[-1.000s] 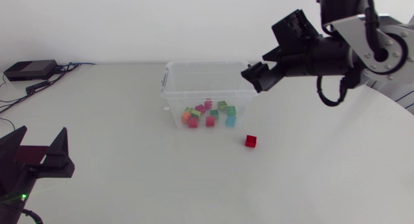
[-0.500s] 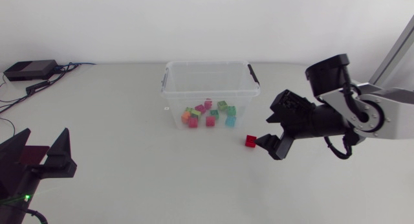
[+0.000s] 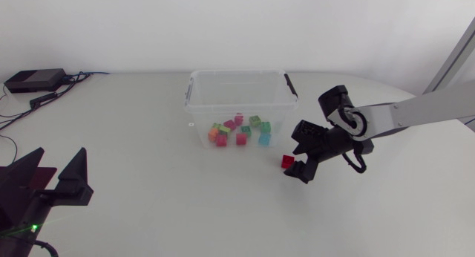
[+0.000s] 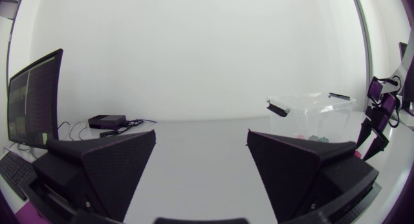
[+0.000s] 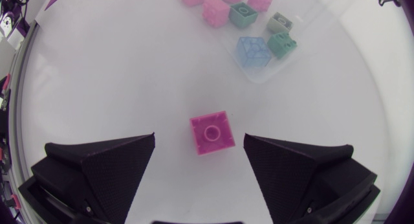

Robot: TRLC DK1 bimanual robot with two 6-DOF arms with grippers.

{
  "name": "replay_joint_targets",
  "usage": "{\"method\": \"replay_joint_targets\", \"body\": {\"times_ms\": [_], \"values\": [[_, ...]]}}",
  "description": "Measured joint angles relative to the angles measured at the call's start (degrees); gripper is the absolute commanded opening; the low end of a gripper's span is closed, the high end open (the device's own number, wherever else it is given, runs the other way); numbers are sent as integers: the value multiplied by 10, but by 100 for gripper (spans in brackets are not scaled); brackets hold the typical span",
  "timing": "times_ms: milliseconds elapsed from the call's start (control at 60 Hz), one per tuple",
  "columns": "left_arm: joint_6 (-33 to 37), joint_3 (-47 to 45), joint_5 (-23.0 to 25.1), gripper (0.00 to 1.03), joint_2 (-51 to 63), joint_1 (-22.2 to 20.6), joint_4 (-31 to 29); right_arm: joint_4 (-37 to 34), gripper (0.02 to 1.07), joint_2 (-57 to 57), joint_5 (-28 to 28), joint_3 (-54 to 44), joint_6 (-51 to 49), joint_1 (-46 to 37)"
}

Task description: Pick up the duplo bricks and place them in the container

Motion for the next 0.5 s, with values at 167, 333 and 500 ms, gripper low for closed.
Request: {"method": "replay_joint_targets", "body": {"times_ms": [167,333,500], "values": [[0,0,0,99,0,0,-4,-10,101,40,-6,32,-24,-9],[0,0,0,99,0,0,-21,-29,86,54,-16,42,-41,-12],[0,0,0,99,0,6,-21,-39,38,54,-23,42,-53,-12]]}}
